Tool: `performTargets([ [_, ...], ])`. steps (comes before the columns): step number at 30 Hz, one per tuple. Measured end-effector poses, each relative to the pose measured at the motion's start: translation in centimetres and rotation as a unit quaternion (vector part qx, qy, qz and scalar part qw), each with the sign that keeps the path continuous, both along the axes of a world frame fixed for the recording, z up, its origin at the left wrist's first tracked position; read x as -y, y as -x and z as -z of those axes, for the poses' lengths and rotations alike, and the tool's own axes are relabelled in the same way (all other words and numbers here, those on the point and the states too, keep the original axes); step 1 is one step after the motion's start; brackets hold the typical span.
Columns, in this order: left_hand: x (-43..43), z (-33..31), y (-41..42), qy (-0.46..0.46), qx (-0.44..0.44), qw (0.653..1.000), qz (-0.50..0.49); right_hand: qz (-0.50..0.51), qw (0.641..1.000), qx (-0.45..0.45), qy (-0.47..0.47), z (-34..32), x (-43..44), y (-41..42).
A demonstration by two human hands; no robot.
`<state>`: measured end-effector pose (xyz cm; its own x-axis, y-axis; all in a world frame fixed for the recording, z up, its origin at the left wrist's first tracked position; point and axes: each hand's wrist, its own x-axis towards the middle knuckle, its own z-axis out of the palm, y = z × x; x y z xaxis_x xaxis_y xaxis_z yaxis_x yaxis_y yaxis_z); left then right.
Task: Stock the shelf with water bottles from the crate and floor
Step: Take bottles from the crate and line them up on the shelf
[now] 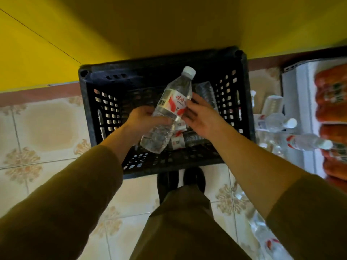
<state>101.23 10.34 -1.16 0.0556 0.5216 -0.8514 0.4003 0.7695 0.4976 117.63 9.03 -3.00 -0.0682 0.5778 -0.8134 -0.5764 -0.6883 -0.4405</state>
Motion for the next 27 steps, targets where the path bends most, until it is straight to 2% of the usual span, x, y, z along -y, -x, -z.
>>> performTargets([
  [5, 0.4, -7.7, -2.0, 0.027, 0.070, 0.997, -0.004, -0.023, 0.999, -0.017, -0.034, -8.0, 0.9, -2.8],
  [14, -0.7, -20.7, -6.9, -0.017, 0.168, 0.984, 0.048, -0.048, 0.994, -0.021, -0.100, -21.4, 2.3, -7.1],
  [23, -1.5, -31.0, -15.7, -0.074, 0.218, 0.963, 0.138, 0.027, 0.986, 0.041, -0.158, -32.1, 4.0, -14.9],
  [27, -0.5, -33.8, -20.4, -0.083, 0.237, 0.953, 0.169, -0.012, 0.982, 0.103, -0.158, -35.7, 6.1, -19.4],
])
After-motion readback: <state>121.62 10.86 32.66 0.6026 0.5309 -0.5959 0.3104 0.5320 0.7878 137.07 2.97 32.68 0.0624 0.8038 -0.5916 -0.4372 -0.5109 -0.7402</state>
